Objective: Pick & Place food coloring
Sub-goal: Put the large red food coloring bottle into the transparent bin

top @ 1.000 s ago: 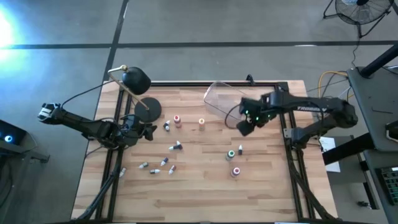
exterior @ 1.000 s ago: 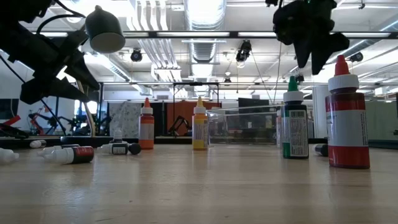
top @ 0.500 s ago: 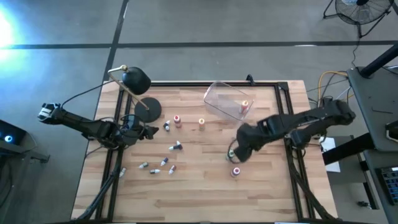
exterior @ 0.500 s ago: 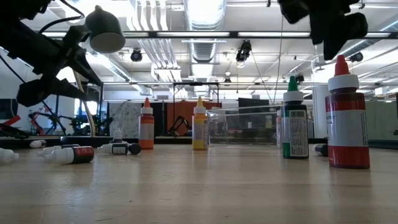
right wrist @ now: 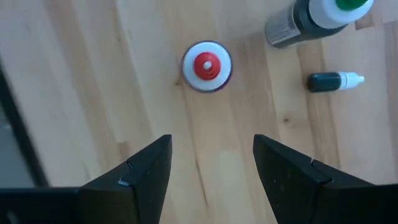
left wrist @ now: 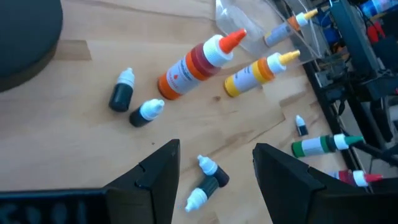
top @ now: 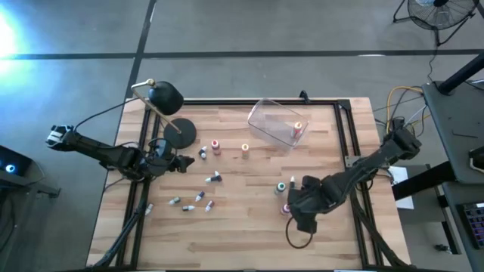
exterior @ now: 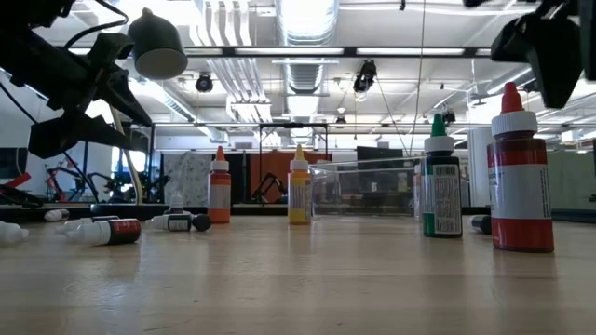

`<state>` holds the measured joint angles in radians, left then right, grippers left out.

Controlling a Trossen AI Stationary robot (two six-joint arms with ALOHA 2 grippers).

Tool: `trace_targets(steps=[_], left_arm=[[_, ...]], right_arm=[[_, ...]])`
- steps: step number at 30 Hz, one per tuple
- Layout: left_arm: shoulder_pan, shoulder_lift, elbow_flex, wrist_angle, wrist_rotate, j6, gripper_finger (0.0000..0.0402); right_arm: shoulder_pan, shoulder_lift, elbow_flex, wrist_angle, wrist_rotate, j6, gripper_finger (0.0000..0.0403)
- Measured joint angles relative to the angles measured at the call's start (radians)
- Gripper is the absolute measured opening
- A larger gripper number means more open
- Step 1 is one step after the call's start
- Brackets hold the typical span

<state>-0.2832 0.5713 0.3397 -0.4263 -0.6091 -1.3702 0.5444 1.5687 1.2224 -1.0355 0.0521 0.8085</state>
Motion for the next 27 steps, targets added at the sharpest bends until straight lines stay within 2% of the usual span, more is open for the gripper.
trace_targets(steps=[10,15,27], left_arm=[[0.000,0.000,0.000,-0.001,0.036,0.114,0.0177],[0.000,0.000,0.000,-0.001,0.036,0.139,0.0177],[0.000,0.000,0.000,-0.001,0.036,0.164,0.0177]], right_arm=[[-0.005,0.065,0.002,0.049,0.034,0.003,0.0219],[-0.013,0.065,0.002,0.088,0.080,0.001,0.0219],[-0.057,0.070,0.001,0.112,0.082,-0.054,0.0219]])
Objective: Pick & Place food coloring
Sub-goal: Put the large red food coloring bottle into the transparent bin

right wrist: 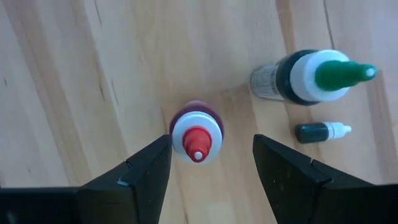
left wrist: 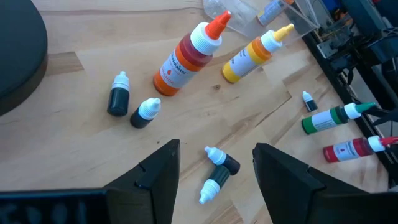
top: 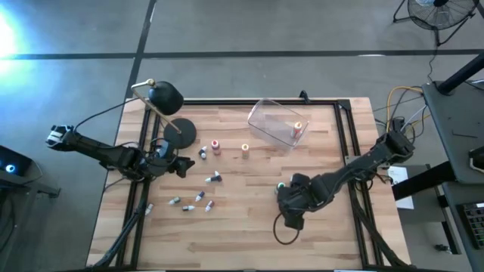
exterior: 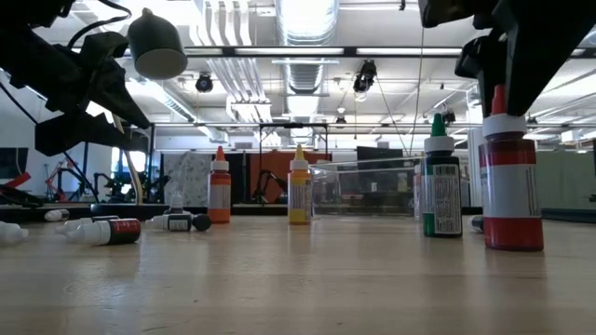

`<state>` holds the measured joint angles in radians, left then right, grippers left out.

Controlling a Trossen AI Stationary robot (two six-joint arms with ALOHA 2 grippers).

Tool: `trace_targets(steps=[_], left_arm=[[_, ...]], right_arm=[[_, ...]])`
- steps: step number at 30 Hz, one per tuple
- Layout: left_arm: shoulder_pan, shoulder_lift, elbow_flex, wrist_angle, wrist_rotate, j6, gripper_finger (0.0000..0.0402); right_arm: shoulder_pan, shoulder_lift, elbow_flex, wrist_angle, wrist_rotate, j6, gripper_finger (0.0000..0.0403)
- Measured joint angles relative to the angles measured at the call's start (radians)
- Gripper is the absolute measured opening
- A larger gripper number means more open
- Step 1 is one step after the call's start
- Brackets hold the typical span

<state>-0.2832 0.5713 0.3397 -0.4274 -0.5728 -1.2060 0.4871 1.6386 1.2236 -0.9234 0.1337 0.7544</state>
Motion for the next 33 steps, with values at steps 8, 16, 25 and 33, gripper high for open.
trace_targets(steps=[8,16,25,33], left_arm=[[0.000,0.000,0.000,0.000,0.000,0.003,0.0177],[0.000,0.000,0.000,-0.004,0.000,0.003,0.0177],[0.000,0.000,0.000,-0.009,0.000,0.003,0.0177],[0.000,0.000,0.000,-0.009,0.000,0.003,0.0177]], right_arm=[[0.001,0.028,-0.005,0.077,-0.007,-0.025,0.0219],[0.001,0.041,-0.006,0.067,-0.014,-0.026,0.0219],[0.000,0.040,-0.006,0.066,-0.013,-0.024,0.0213],[-0.003,0.039,-0.006,0.063,-0.011,-0.025,0.0158]])
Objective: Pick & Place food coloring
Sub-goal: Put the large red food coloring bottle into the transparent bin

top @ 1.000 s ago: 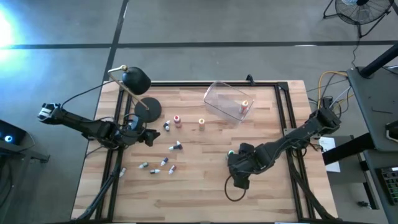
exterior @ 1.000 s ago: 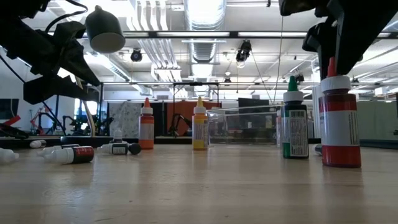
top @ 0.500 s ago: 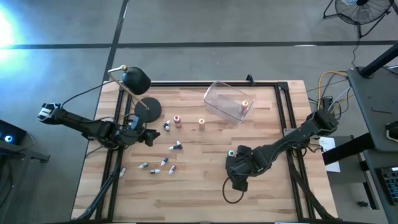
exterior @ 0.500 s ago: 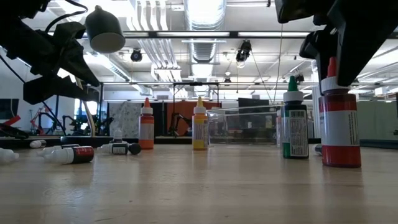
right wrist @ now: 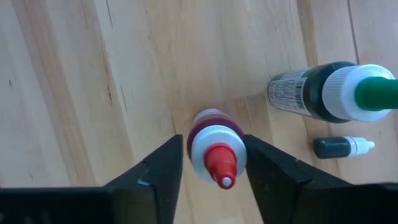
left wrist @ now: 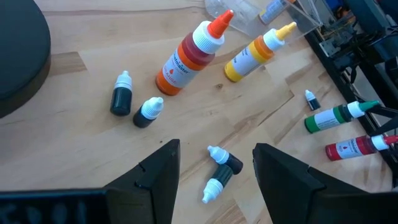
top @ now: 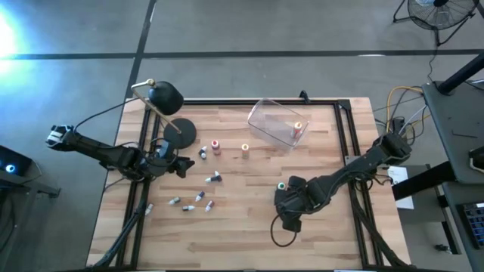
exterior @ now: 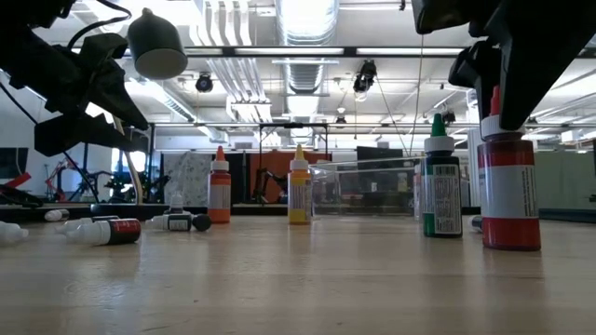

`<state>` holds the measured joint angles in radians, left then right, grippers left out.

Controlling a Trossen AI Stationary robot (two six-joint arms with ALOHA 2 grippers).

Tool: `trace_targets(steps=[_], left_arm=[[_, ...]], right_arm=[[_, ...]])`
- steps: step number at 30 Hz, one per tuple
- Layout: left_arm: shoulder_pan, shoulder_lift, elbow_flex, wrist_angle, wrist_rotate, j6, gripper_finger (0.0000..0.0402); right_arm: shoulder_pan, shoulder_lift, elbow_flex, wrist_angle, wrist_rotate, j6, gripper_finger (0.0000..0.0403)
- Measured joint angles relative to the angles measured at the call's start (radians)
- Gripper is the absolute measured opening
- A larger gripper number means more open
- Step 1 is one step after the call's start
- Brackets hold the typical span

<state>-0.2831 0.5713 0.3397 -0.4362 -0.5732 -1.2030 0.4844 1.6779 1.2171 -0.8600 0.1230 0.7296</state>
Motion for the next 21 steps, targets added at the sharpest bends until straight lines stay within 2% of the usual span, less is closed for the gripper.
trace_targets(steps=[6,10,12,14,16,19,21], left_arm=[[0.000,0.000,0.000,0.000,0.000,0.000,0.0177],[0.000,0.000,0.000,0.000,0.000,0.000,0.0177],[0.000,0.000,0.000,0.001,0.000,0.000,0.0177],[0.000,0.000,0.000,0.001,0.000,0.000,0.0177],[0.000,0.000,0.000,0.001,0.000,0.000,0.0177],[0.000,0.000,0.000,0.001,0.000,0.000,0.0177],[0.000,0.000,0.000,0.001,0.000,0.000,0.0177]], right_arm=[[-0.005,-0.007,0.000,-0.036,0.000,0.034,0.0106],[-0.032,-0.056,0.000,-0.094,-0.023,0.070,0.0104],[-0.058,-0.111,0.007,-0.187,-0.061,0.091,0.0104],[-0.084,-0.176,0.022,-0.293,-0.052,0.126,0.0104],[-0.113,-0.253,0.039,-0.389,0.042,0.178,0.0104],[-0.180,-0.375,0.054,-0.492,0.279,0.328,0.0104],[-0.249,-0.440,0.054,-0.507,0.398,0.415,0.0104]])
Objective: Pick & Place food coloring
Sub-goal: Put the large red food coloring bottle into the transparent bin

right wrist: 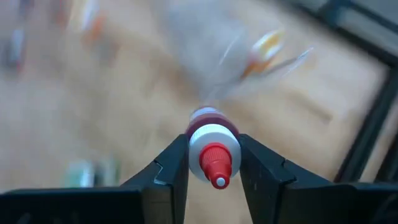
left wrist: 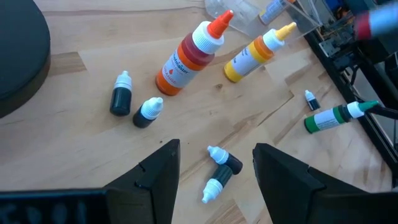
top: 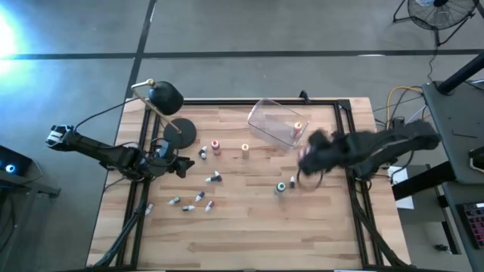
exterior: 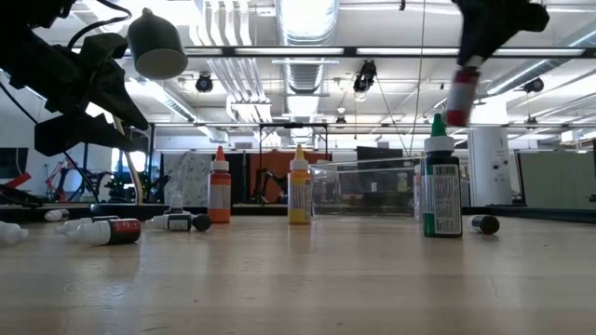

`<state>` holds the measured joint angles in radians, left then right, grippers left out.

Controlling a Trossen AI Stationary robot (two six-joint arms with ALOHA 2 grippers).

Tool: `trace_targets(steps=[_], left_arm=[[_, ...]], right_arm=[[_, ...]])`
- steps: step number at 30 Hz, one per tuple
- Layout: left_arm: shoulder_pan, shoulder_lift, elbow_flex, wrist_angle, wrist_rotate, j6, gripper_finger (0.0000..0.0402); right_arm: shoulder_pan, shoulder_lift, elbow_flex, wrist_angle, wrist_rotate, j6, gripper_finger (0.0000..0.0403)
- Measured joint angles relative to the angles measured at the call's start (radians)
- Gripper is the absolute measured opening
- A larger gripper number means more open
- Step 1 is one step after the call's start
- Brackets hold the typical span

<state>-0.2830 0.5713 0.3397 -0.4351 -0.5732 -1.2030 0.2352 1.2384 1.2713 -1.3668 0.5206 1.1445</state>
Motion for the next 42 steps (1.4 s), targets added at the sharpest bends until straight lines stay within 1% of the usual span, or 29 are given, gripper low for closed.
trace_targets(steps=[3,5,7,9,12,15,21,24,28,36,42], left_arm=[[0.000,0.000,0.000,0.000,-0.002,0.000,0.0177],[0.000,0.000,0.000,0.000,-0.003,0.000,0.0177],[0.000,0.000,0.000,0.000,-0.005,0.000,0.0177],[0.000,0.000,0.000,0.000,-0.006,-0.001,0.0177],[0.000,0.000,0.000,0.001,-0.011,-0.003,0.0177],[0.000,0.000,0.000,0.001,-0.011,-0.003,0.0177],[0.000,0.000,0.000,0.001,-0.011,-0.004,0.0177],[0.000,0.000,0.000,0.001,-0.011,-0.004,0.0177],[0.000,0.000,0.000,0.001,-0.011,-0.003,0.0177],[0.000,0.000,0.000,0.000,-0.011,-0.002,0.0177],[0.000,0.000,0.000,0.000,-0.011,-0.002,0.0177]], right_arm=[[-0.102,-0.048,-0.001,0.022,0.112,0.009,0.0104],[-0.170,-0.047,-0.004,0.076,0.131,-0.058,0.0104],[-0.238,-0.024,-0.012,0.149,0.089,-0.151,0.0104],[-0.303,0.015,-0.020,0.184,0.025,-0.223,0.0104],[-0.377,0.085,-0.028,0.197,-0.035,-0.287,0.0104],[-0.419,0.150,-0.031,0.222,-0.074,-0.335,0.0104],[-0.446,0.251,-0.039,0.339,-0.158,-0.412,0.0104],[-0.446,0.293,-0.046,0.334,-0.167,-0.412,0.0104],[-0.447,0.330,-0.062,0.334,-0.211,-0.416,0.0111],[-0.453,0.334,-0.133,0.351,-0.271,-0.366,0.0119],[-0.451,0.319,-0.169,0.363,-0.256,-0.319,0.0121]])
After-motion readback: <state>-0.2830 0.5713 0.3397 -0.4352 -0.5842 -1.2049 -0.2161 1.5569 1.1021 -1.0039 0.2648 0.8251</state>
